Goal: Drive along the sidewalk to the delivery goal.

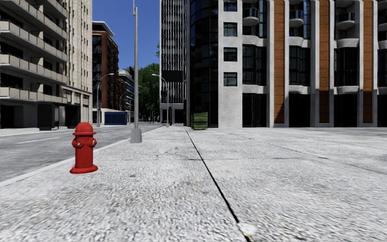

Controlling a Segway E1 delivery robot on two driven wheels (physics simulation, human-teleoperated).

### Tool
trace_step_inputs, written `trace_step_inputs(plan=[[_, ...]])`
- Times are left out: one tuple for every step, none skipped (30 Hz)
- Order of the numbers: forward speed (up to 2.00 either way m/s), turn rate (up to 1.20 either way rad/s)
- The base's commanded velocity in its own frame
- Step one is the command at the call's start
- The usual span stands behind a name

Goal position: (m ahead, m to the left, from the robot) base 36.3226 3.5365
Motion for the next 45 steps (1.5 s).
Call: trace_step_inputs(plan=[[2.0, 0.0], [2.0, 0.0], [2.0, 0.0], [2.0, 0.0], [2.0, 0.0], [2.0, 0.0], [2.0, 0.0], [2.0, 0.0], [2.0, 0.0], [2.0, 0.0], [2.0, 0.0], [2.0, 0.0], [2.0, 0.0], [2.0, 0.0], [2.0, 0.0], [2.0, 0.0], [2.0, 0.0], [2.0, 0.0], [2.0, 0.0], [2.0, 0.0], [2.0, 0.0], [2.0, 0.0], [2.0, 0.0], [2.0, 0.0], [2.0, 0.0], [2.0, 0.0], [2.0, 0.0], [2.0, 0.0], [2.0, 0.0], [2.0, 0.0], [2.0, 0.0], [2.0, 0.0], [2.0, 0.0], [2.0, 0.0], [2.0, 0.0], [2.0, 0.0], [2.0, 0.0], [2.0, 0.0], [2.0, 0.0], [2.0, 0.0], [2.0, 0.0], [2.0, 0.0], [2.0, 0.0], [2.0, 0.0], [2.0, 0.0]])
